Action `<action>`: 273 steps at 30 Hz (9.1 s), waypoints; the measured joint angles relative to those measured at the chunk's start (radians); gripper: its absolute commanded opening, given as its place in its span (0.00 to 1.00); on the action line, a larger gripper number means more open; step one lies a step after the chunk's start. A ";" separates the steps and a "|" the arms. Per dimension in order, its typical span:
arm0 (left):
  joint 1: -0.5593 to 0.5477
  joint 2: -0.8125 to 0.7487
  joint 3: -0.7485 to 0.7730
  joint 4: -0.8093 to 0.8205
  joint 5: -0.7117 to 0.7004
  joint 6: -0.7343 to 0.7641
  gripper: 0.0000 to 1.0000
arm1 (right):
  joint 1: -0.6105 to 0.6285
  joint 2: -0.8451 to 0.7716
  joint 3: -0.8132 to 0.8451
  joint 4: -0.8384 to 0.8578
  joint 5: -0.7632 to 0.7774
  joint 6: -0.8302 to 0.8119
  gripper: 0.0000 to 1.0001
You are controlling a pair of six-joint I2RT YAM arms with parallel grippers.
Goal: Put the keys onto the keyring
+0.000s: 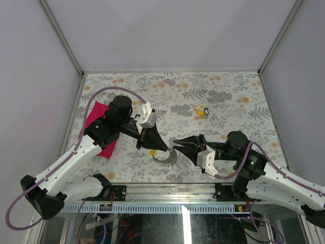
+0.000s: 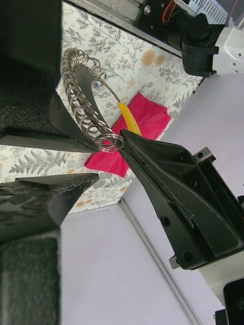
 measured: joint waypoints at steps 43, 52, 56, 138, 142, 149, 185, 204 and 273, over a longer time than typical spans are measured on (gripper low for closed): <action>0.000 0.010 0.000 0.009 0.022 -0.028 0.00 | 0.008 0.010 0.041 -0.104 -0.015 -0.065 0.35; 0.000 0.014 0.000 0.010 0.024 -0.029 0.00 | 0.015 0.011 0.041 -0.088 -0.033 -0.057 0.24; 0.000 0.015 0.000 0.014 0.024 -0.029 0.00 | 0.016 0.012 0.041 -0.086 -0.033 -0.051 0.25; 0.000 0.059 0.000 -0.008 0.073 -0.036 0.00 | 0.016 0.078 0.163 -0.237 -0.114 -0.045 0.27; -0.001 0.071 0.000 -0.023 0.082 -0.034 0.00 | 0.016 0.088 0.173 -0.259 -0.127 -0.048 0.25; -0.001 0.077 0.000 -0.048 0.093 -0.029 0.00 | 0.015 0.107 0.193 -0.296 -0.153 -0.054 0.23; 0.000 0.132 0.032 -0.113 0.076 0.016 0.00 | 0.021 0.061 0.203 -0.333 -0.200 -0.066 0.42; 0.000 0.132 0.033 -0.113 0.076 0.021 0.00 | 0.021 0.096 0.193 -0.346 -0.134 -0.074 0.37; 0.000 0.133 0.046 -0.122 0.060 0.043 0.00 | 0.021 0.074 0.167 -0.326 -0.021 -0.005 0.22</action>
